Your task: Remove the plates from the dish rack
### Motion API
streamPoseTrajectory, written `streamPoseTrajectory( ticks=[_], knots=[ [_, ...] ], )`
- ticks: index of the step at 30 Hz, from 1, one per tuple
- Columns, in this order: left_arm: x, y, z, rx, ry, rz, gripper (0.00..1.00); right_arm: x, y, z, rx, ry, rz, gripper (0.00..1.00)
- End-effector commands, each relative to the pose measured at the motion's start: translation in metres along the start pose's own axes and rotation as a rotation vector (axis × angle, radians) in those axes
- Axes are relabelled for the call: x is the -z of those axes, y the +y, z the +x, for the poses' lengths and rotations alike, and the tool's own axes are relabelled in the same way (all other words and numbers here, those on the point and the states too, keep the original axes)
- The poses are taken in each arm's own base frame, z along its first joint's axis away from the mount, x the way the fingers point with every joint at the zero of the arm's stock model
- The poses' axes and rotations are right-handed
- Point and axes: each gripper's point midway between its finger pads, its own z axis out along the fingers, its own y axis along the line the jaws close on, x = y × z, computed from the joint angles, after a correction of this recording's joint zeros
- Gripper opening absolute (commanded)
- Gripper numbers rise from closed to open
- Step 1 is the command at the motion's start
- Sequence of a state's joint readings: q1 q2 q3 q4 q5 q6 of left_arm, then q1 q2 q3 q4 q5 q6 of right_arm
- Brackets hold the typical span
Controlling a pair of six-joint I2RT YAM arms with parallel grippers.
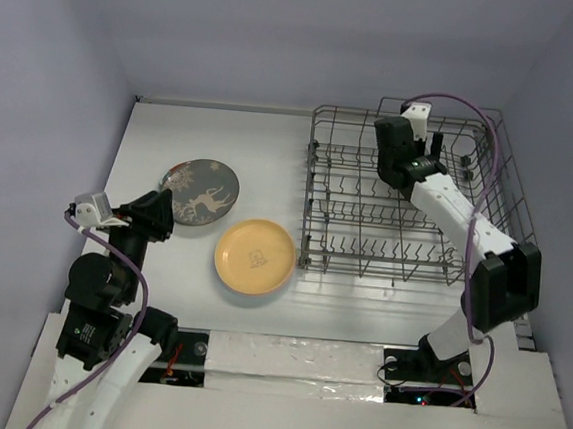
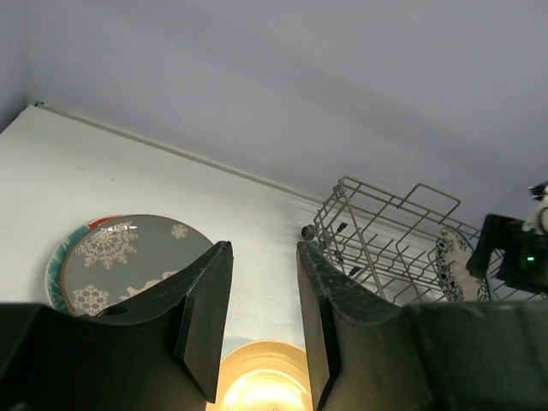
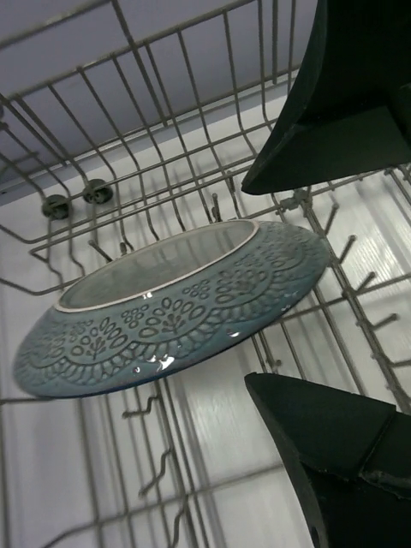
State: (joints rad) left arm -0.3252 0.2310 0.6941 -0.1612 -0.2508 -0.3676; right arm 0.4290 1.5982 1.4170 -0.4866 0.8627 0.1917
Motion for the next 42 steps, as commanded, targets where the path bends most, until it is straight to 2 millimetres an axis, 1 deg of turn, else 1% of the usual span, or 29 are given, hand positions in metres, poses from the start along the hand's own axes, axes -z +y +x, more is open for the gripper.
streamPoseTrajectory(
  ticks=[1,2,3,7,8,9,10,12,13,15,19,20,23,24,26,27,28,29,30,32,33,34,35,36,37,38,39,41,42],
  knots=[
    [0.001,-0.003,-0.012,0.008,-0.048,0.013,0.33,-0.020,-0.006,0.005,0.097,0.048,0.058,0.89],
    [0.001,-0.003,-0.012,0.008,-0.047,0.014,0.33,-0.029,-0.004,0.017,0.141,0.088,0.076,0.85],
    [0.001,-0.004,-0.012,0.011,-0.050,0.015,0.33,-0.034,-0.007,0.011,0.133,0.087,0.086,0.83],
    [0.003,-0.004,-0.014,0.011,-0.056,0.020,0.34,-0.041,-0.011,0.004,0.176,0.081,0.124,0.59],
    [0.003,-0.004,-0.015,0.014,-0.059,0.020,0.34,-0.041,-0.012,0.003,0.184,0.079,0.131,0.55],
    [0.004,-0.005,-0.016,0.016,-0.065,0.022,0.34,-0.043,-0.013,0.003,0.200,0.083,0.139,0.49],
    [0.005,-0.004,-0.017,0.018,-0.068,0.022,0.34,-0.041,-0.015,-0.004,0.208,0.075,0.148,0.41],
    [0.007,-0.004,-0.020,0.021,-0.076,0.021,0.34,-0.039,-0.022,-0.008,0.229,0.078,0.180,0.23],
    [0.007,-0.004,-0.020,0.021,-0.076,0.022,0.34,-0.035,-0.025,-0.016,0.215,0.070,0.185,0.10],
    [0.007,-0.005,-0.019,0.021,-0.077,0.024,0.34,-0.030,-0.031,-0.025,0.212,0.055,0.193,0.01],
    [0.007,-0.006,-0.019,0.023,-0.074,0.033,0.34,-0.011,-0.048,-0.054,0.215,0.002,0.224,0.00],
    [0.007,-0.006,-0.019,0.021,-0.073,0.031,0.34,-0.002,-0.052,-0.065,0.199,-0.020,0.222,0.00],
    [0.007,-0.005,-0.018,0.022,-0.072,0.029,0.34,0.011,-0.066,-0.080,0.167,-0.045,0.237,0.00],
    [0.007,-0.005,-0.018,0.022,-0.071,0.028,0.34,0.022,-0.070,-0.091,0.137,-0.073,0.227,0.00],
    [0.006,-0.005,-0.017,0.021,-0.066,0.028,0.35,0.034,-0.075,-0.102,0.088,-0.109,0.214,0.00],
    [0.006,-0.006,-0.017,0.020,-0.066,0.029,0.35,0.047,-0.081,-0.113,0.039,-0.143,0.189,0.00],
    [0.006,-0.006,-0.017,0.019,-0.066,0.031,0.35,0.052,-0.080,-0.118,0.010,-0.162,0.149,0.00],
    [0.006,-0.006,-0.017,0.021,-0.066,0.033,0.35,0.058,-0.084,-0.127,-0.035,-0.195,0.135,0.00],
    [0.005,-0.006,-0.016,0.020,-0.065,0.031,0.35,0.069,-0.091,-0.136,-0.075,-0.228,0.105,0.00],
    [0.005,-0.006,-0.016,0.020,-0.064,0.030,0.36,0.081,-0.089,-0.146,-0.135,-0.269,0.044,0.00],
    [0.005,-0.006,-0.016,0.020,-0.065,0.031,0.36,0.086,-0.082,-0.151,-0.152,-0.287,-0.024,0.00],
    [0.005,-0.006,-0.015,0.019,-0.061,0.029,0.37,0.098,-0.084,-0.157,-0.200,-0.315,-0.071,0.00],
    [0.005,-0.006,-0.016,0.020,-0.064,0.030,0.37,0.103,-0.080,-0.161,-0.224,-0.335,-0.113,0.00],
    [0.005,-0.006,-0.016,0.020,-0.062,0.029,0.37,0.112,-0.066,-0.165,-0.222,-0.359,-0.205,0.00],
    [0.005,-0.006,-0.016,0.020,-0.064,0.030,0.37,0.119,-0.060,-0.168,-0.228,-0.380,-0.250,0.00],
    [0.005,-0.006,-0.016,0.020,-0.064,0.030,0.37,0.131,-0.048,-0.170,-0.241,-0.404,-0.322,0.00],
    [0.005,-0.006,-0.016,0.020,-0.063,0.028,0.38,0.138,-0.039,-0.172,-0.249,-0.414,-0.379,0.00],
    [0.004,-0.006,-0.015,0.019,-0.060,0.028,0.38,0.162,-0.009,-0.182,-0.299,-0.459,-0.563,0.00],
    [0.004,-0.006,-0.015,0.017,-0.058,0.028,0.38,0.172,0.008,-0.179,-0.297,-0.464,-0.659,0.00]
  ],
)
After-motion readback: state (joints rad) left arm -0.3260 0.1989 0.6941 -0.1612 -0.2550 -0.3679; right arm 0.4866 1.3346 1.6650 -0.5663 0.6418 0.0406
